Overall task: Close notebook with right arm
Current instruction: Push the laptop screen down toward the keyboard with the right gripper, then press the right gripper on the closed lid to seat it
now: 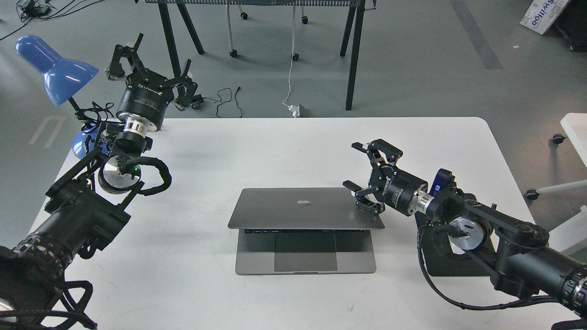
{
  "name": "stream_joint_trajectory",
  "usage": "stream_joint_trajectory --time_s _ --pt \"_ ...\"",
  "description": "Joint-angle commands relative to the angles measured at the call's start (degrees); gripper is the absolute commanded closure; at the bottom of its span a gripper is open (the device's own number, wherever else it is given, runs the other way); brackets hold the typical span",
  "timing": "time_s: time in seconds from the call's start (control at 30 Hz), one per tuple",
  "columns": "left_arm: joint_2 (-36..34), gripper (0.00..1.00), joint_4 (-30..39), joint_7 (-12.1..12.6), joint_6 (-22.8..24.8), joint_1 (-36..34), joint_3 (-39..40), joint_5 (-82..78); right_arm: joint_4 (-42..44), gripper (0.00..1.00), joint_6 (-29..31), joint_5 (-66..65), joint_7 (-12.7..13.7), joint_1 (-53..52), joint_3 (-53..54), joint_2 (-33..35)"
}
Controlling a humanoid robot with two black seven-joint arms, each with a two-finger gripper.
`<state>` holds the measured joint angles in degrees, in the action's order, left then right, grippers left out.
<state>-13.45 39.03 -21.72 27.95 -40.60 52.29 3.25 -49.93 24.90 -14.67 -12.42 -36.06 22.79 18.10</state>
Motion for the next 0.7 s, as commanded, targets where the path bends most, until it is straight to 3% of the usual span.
stream_joint_trajectory --time_s 0.0,0.67 --pt "0.0 0.0 -0.01 0.01 0.0 0.0 0.09 0.0 0.0 0.0 -0.02 -0.8 -0.06 0.28 -1.25 -0.08" --pt "0.0 0.0 0.08 -0.16 0.0 0.09 0.09 0.09 0.62 0.0 -1.08 -7.13 -0.06 1.34 -6.8 0.0"
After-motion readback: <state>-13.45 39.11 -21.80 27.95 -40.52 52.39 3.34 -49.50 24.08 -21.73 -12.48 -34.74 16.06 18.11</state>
